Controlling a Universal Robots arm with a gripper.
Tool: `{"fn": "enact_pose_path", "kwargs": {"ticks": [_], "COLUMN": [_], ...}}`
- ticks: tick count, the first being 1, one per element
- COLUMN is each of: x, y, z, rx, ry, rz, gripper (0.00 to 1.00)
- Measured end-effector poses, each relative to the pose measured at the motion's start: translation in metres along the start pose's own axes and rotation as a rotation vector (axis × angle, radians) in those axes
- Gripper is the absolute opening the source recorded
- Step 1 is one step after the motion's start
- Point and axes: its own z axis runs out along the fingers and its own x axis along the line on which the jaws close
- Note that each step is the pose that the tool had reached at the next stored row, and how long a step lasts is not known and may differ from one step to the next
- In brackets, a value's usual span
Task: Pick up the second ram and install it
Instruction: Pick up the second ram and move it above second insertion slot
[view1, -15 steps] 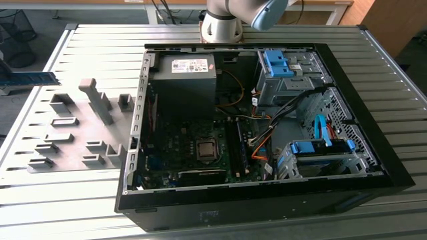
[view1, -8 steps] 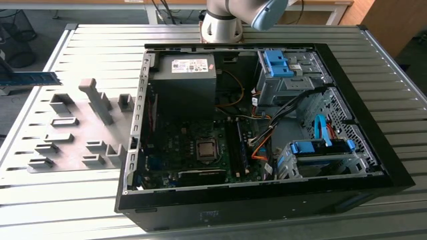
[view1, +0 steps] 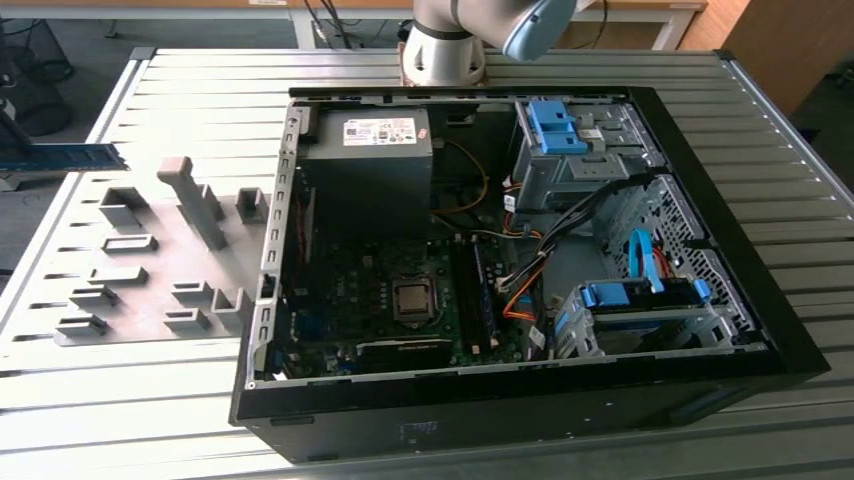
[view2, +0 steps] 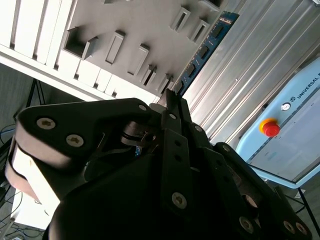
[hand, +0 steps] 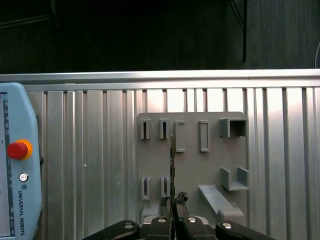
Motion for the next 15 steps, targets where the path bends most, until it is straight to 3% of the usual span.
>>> {"fn": "enact_pose_path", "kwargs": {"ticks": [15], "x": [-0.0004], "y": [-0.0115], "z": [-0.0001], "rx": [0.0001], "ry": [-0.0001], "rz": [0.000], "gripper": [0.14]}}
